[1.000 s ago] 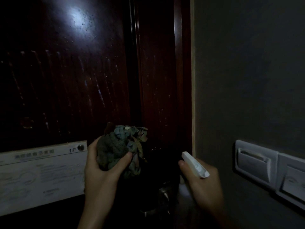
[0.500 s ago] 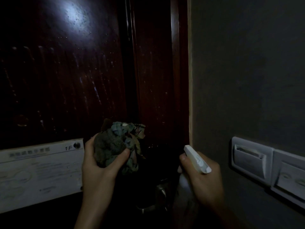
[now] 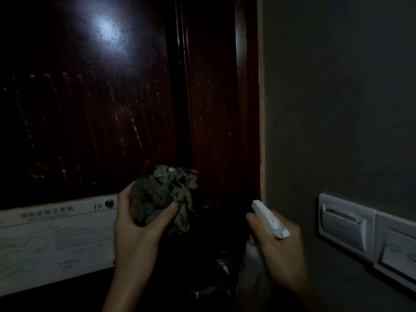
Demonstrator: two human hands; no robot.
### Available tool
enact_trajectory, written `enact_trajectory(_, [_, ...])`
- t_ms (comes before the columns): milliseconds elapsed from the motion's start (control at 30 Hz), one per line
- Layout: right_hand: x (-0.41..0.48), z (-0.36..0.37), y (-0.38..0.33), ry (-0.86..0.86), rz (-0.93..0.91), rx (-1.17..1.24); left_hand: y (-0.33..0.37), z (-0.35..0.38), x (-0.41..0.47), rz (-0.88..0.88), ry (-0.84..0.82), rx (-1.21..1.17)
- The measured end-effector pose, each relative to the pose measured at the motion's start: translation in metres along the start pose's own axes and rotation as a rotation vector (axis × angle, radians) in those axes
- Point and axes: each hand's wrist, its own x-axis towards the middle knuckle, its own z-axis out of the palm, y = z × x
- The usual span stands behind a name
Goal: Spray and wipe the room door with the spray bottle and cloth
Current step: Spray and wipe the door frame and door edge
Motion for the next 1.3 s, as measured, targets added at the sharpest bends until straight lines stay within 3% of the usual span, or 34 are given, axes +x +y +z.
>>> enact_trajectory(467, [0.029, 0.020, -0.025, -0.037, -0.001, 0.108, 0.027, 0.008, 0.019, 0.026, -0.041, 0.010])
enact_trajectory(667, [0.077, 0.031, -0.068, -0.100, -0.114, 0.033, 0.058, 0.016, 0.052, 0.134, -0.061, 0.006])
enact_trajectory(867, [0.117, 0.038, -0.107, -0.055, -0.193, 0.084, 0.089, 0.021, 0.087, 0.240, -0.036, -0.008])
enact_trajectory(1300, [0.141, 0.041, -0.118, -0.126, -0.155, 0.101, 0.101, 0.018, 0.091, 0.285, 0.000, 0.016])
